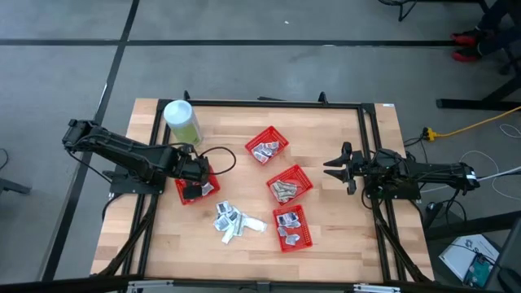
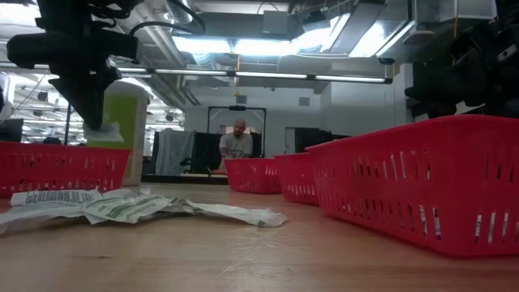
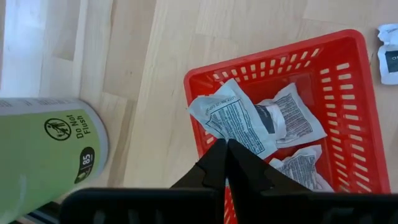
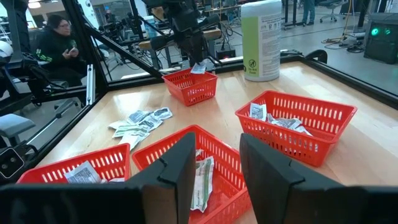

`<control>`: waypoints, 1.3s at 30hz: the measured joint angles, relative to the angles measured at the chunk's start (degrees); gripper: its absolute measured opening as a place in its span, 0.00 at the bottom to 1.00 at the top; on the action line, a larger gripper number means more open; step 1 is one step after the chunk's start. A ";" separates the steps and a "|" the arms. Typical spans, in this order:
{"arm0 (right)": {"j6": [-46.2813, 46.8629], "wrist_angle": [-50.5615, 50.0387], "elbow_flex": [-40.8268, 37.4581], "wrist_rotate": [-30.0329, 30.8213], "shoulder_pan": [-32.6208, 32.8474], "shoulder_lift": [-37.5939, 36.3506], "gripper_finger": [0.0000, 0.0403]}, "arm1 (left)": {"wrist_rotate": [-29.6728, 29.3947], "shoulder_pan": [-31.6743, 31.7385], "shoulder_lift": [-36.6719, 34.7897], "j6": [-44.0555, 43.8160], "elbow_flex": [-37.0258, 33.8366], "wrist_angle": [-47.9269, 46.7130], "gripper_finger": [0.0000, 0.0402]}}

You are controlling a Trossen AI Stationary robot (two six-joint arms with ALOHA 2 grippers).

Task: Pick & Place First Aid Supplies
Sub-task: Put the gray towelette pack into the red container, then put the green bandage into the red container

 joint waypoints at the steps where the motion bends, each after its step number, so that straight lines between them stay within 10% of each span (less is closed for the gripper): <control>1: 0.00 0.00 0.00 0.00 -0.01 0.00 0.31 | -0.02 0.00 0.00 0.28 0.00 0.00 0.02; 22: 0.00 0.00 0.00 0.01 -0.01 0.00 0.31 | -2.31 0.00 0.02 -1.18 0.00 0.57 0.28; 39: 0.00 0.00 0.00 0.01 0.00 -0.01 0.31 | -1.80 -3.77 0.02 13.34 0.00 16.85 0.28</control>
